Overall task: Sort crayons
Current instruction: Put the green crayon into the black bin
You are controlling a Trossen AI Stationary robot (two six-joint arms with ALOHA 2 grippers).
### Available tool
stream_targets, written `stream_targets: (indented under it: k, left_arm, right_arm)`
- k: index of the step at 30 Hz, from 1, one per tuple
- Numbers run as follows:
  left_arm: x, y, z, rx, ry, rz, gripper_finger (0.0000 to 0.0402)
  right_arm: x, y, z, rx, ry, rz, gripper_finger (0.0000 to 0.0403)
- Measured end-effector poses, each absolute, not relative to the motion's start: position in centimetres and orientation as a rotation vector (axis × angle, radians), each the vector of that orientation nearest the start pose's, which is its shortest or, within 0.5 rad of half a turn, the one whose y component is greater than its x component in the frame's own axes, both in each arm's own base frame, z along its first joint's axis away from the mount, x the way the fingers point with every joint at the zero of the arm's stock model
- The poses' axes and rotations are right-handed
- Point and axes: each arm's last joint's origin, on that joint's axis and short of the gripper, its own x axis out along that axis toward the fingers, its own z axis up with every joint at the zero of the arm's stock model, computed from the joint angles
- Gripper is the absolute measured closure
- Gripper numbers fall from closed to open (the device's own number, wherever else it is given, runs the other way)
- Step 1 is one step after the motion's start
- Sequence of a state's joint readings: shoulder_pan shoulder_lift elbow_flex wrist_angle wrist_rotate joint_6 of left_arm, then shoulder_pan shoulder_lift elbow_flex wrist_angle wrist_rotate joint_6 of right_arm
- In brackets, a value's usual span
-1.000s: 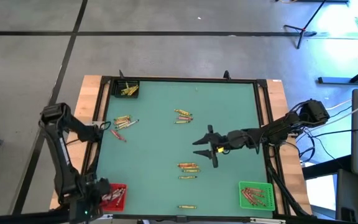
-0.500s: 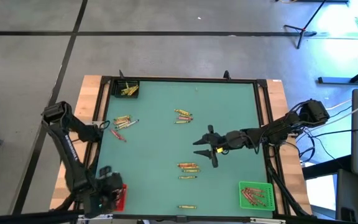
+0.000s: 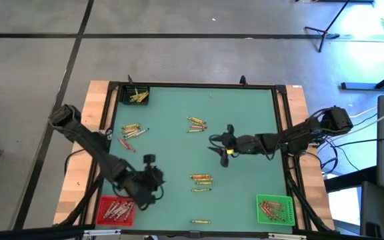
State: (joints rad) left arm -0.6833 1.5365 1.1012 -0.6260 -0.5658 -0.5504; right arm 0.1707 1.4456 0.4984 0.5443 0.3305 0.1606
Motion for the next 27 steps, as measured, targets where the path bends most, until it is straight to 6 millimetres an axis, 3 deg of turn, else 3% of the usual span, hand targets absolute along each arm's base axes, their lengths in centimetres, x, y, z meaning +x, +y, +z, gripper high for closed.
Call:
stream_targets:
  k: [3,9,17,22,27]
  left_arm:
    - [25.3,-17.1,22.8,0.151,0.780,0.065,0.0289]
    - [25.3,-13.5,19.7,0.031,0.626,-0.134,0.0289]
    - [24.9,-7.2,17.3,0.019,0.455,-0.006,0.0289]
    - [24.7,-5.0,16.5,0.068,0.332,0.047,0.0289]
    - [23.9,-3.5,16.0,0.075,0.233,0.093,0.0289]
  right_arm:
    - [26.4,2.7,16.1,0.077,0.407,-0.215,0.0227]
    - [26.8,0.6,16.3,0.108,0.424,-0.235,0.0227]
    - [27.8,-4.3,17.9,0.097,0.515,-0.372,0.0227]
    - [27.9,-7.8,17.7,0.153,0.554,-0.416,0.0227]
    - [29.3,-10.2,16.7,0.211,0.586,-0.377,0.0227]
